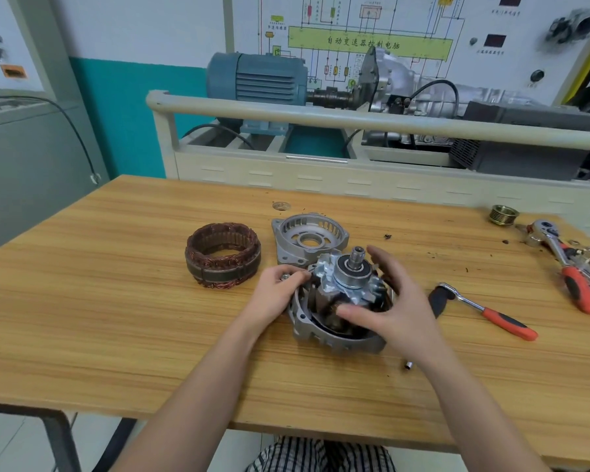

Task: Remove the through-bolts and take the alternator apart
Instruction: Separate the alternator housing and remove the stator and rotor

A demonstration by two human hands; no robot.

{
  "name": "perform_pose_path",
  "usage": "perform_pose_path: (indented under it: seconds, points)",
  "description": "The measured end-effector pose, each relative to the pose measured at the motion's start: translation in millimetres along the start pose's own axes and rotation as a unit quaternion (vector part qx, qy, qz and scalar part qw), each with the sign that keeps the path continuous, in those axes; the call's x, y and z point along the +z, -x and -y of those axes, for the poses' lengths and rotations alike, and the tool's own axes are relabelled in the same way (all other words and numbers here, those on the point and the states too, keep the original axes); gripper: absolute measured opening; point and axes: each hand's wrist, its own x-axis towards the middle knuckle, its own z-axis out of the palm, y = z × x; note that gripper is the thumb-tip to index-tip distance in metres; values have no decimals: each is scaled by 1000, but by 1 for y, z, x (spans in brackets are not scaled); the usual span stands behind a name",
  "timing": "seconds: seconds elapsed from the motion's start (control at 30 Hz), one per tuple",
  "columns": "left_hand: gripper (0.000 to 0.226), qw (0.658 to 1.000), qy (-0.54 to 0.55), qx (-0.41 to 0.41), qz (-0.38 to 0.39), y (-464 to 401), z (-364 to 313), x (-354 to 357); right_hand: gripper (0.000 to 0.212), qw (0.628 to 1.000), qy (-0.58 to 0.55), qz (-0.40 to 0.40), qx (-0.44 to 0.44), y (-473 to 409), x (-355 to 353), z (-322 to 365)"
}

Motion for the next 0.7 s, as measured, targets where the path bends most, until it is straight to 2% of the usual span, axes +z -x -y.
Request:
perform_pose_path:
  seconds: [0.07,0.13,0.23,0.37,0.43,0.53,0.6,0.7]
  points:
    - [13,1000,-5,-2,3,0,1,-1,118,1000,24,-3,5,-3,-1,-3]
    - [13,1000,-5,-4,5,0,1,-2,115,1000,5,-15,12,-7,-12,-8]
    - [11,1000,-5,-6,12,0,0,-2,103,998,-12,-54,24,-12,-32,-18]
    - [9,1000,-8,0,8,0,-1,-1,74,992,-79,-101,22,-13,-36,-13]
    - [8,1000,-9,-3,9,0,-2,-1,79,993,-106,-47,6,-7,-28,-7]
    - [11,1000,-20,-7,3,0,-2,-2,106,998,-28,48,-4,2,-9,-4]
    - [13,1000,-18,-12,-2,1,-2,-2,112,1000,-8,29,2,2,-5,-10]
    - [15,1000,-9,-19,-6,2,-2,-2,100,997,-69,-27,22,-3,-14,-23]
